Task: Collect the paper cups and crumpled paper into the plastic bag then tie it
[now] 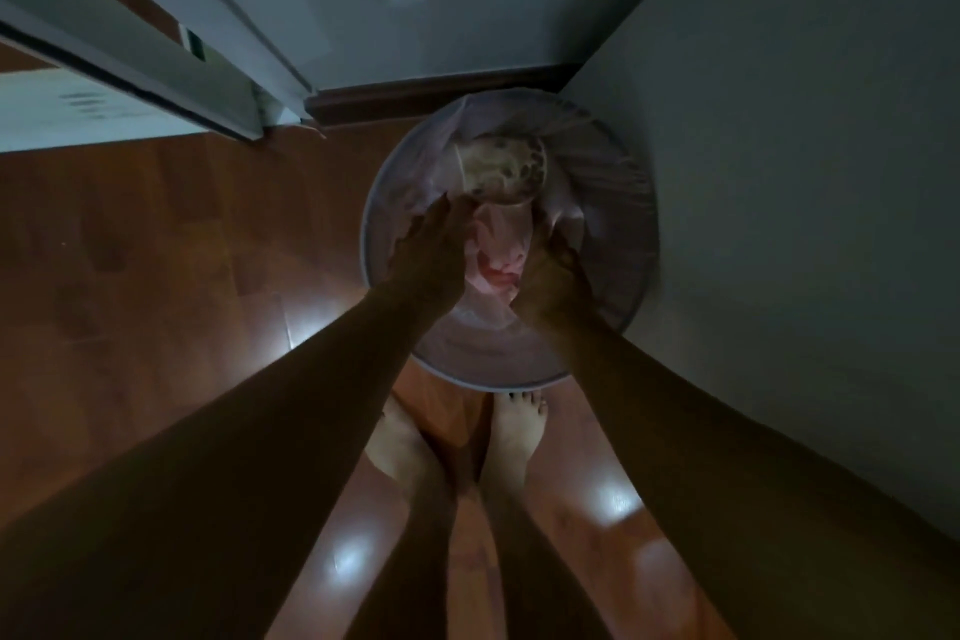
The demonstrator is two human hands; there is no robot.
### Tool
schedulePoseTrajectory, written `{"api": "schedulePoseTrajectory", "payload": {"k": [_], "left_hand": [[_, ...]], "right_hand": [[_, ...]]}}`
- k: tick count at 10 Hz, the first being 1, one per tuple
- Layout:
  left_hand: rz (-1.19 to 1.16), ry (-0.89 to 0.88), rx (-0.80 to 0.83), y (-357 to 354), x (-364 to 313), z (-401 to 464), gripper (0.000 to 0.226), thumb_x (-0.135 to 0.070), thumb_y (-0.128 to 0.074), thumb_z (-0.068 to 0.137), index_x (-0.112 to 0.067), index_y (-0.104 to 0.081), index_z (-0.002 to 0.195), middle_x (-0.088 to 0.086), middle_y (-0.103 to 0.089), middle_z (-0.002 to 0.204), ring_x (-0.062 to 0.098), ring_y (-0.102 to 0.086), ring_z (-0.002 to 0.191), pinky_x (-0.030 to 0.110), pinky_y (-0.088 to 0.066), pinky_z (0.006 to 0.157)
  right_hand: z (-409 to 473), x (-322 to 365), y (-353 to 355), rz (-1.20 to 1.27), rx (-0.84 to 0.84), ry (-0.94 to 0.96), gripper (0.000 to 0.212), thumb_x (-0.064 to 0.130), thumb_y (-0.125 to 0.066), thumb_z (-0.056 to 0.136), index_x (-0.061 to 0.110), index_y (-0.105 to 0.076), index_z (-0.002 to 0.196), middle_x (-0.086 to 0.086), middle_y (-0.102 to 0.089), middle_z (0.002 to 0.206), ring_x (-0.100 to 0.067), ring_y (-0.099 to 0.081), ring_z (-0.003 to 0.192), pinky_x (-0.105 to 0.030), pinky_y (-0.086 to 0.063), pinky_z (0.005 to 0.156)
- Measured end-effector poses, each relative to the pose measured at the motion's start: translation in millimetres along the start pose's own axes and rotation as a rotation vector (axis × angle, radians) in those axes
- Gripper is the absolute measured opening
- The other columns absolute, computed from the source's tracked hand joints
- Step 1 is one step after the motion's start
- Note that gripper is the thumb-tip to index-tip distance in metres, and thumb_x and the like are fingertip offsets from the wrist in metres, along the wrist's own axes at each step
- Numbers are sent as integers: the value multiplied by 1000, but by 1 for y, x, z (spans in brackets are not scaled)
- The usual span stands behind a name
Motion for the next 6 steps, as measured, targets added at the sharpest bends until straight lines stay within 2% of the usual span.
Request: {"api": "schedulePoseTrajectory", "payload": {"k": [1,2,3,4,5,6], "left_hand": [[-27,0,10,-5,2,6,74,-14,-64,87,-23,-23,148,8,-31,152,37,-38,135,57,-38,105],[-32,4,48,-9,5,11,75,-13,-64,87,-20,-23,149,10,-31,153,35,-35,137,54,-36,107],[-15,24,123,-12,12,0,84,-16,-66,86,-18,-16,153,12,-22,158,36,-24,144,54,-30,112],[-83,119,139,-5,4,-30,85,-20,-67,87,-10,-17,154,17,-20,159,37,-21,146,48,-24,116],[-139,175,148,17,-14,-69,88,-25,-68,88,-2,-14,153,18,-22,158,33,-23,146,37,-23,116],[-159,183,125,53,-27,-98,73,-29,-65,90,-3,-30,148,15,-37,152,28,-37,139,30,-31,108]], "right_hand": [[4,1,-6,20,29,8,95,27,-67,88,13,-2,156,-18,-22,157,-32,-40,136,-36,-45,102],[5,2,-3,91,122,11,101,21,-71,85,14,0,156,-19,-22,157,-35,-38,137,-41,-42,106],[-8,4,7,256,224,-37,103,32,-75,77,25,-9,156,-16,-37,150,-35,-47,130,-43,-47,101],[-27,11,30,288,198,-32,86,31,-65,88,27,-11,155,-14,-38,151,-32,-51,126,-24,-47,91],[-63,24,66,314,209,-40,84,20,-65,90,14,-12,155,-13,-37,152,-30,-43,135,-17,-39,95],[-97,39,105,248,209,-36,82,26,-67,89,11,-19,153,-14,-43,148,-31,-43,134,-30,-37,102]]}}
Point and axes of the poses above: each hand's wrist, its own z-axis towards the middle knuckle, its own y-axis out of the back of the hand, x = y × z, the point moved 8 cm from there along z, towards the middle knuckle
